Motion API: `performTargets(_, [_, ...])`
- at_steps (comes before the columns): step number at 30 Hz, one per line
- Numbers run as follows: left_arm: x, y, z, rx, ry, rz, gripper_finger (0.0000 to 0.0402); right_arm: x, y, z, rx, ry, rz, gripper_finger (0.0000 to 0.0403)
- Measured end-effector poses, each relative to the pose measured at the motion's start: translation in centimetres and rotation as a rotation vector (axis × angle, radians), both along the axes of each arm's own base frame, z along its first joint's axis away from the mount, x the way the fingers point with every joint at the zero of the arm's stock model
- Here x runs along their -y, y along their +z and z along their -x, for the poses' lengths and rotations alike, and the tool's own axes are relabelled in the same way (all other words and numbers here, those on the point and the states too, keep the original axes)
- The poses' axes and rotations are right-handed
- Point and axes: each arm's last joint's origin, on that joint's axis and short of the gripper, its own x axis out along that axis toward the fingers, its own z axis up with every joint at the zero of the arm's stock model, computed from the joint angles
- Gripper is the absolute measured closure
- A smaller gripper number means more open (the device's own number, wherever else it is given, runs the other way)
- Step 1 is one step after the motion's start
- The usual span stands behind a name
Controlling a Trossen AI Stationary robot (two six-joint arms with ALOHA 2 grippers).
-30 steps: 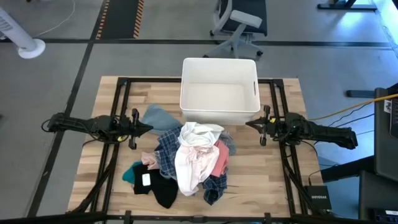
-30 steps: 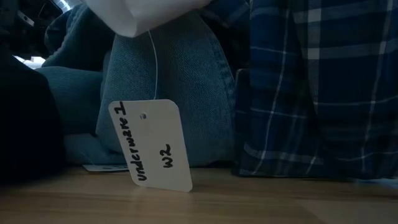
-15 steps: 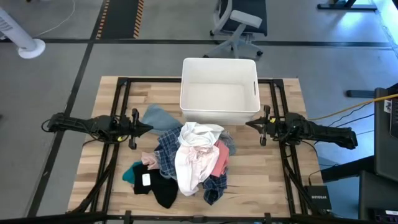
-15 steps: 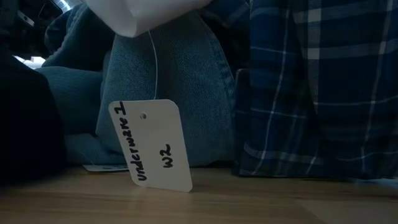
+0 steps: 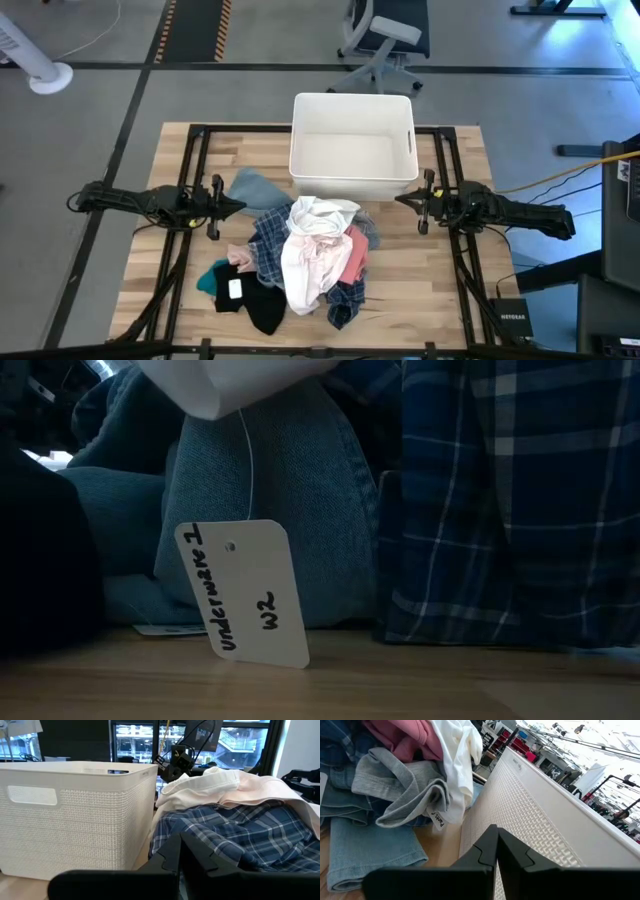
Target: Sort clothes
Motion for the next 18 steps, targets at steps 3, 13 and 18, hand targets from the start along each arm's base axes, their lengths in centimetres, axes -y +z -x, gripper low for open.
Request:
performTargets(3, [0.00, 0.00, 0.00, 0.000, 0.000, 0.000, 0.0400, 0.00, 0.00, 0.00, 0.000, 0.000, 0.000, 0.0384])
performTargets(13, [0.00, 0.00, 0.00, 0.000, 0.000, 0.000, 0.0400, 0.00, 0.00, 0.00, 0.000, 0.000, 0.000, 0.0384])
performTargets(18, [0.00, 0.01, 0.00, 0.000, 0.000, 0.000, 0.0400, 0.01, 0.06, -0.01, 0.007, -0.001, 0.001, 0.0384])
